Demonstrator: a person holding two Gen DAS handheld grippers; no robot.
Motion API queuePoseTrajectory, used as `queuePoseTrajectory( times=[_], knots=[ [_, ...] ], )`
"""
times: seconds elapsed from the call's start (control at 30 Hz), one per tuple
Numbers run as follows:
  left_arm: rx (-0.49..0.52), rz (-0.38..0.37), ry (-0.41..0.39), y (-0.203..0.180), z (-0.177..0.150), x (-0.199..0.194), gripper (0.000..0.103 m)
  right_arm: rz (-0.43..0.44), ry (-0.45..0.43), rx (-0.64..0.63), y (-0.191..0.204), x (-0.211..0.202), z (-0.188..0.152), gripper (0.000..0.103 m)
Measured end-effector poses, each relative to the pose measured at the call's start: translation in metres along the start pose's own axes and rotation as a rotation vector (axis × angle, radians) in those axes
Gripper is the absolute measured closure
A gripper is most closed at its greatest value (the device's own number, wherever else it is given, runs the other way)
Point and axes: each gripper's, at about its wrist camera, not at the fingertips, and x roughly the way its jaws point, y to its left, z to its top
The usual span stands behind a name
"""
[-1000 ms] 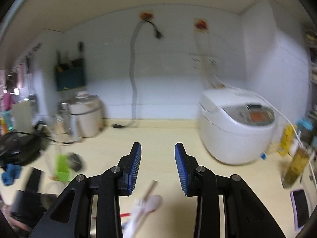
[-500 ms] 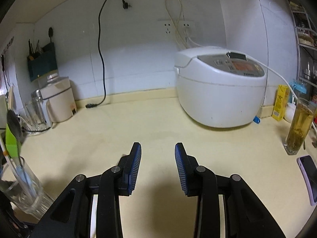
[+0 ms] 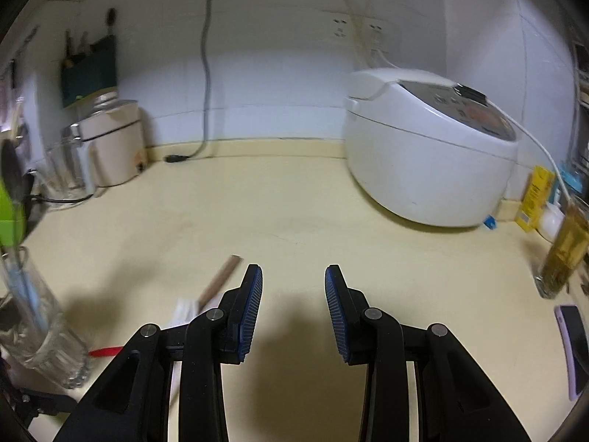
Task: Organize utensils
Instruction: 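Open the right tool and move it back over the remaining utensils, then move the right tool over the beige plastic spoon on the counter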
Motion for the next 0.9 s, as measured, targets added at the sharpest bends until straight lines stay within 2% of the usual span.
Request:
queuePoseTrajectory(
  times=[0.1,0.23,0.73,0.9],
  knots=[
    [0.0,0.0,0.0,-0.001,0.001,0.001,0.013,0.073,0.038,-0.045,0.013,0.009,0.0,0.067],
    [-0.002,-0.002,-0.001,0.0,0.0,0.0,0.013,0.101,0.067,-0.065,0.025,0.017,0.004,0.067],
    [-0.01,-0.014,-0.004,0.009,-0.005,-0.006,0.013,0.067,0.214,-0.09,0.032,0.045,0.003,0.067],
    [-0.012,-0.016,-0.005,0.012,-0.006,-0.007,0.013,0.009,0.255,-0.025,0.018,0.054,0.002,0.067]
  ],
)
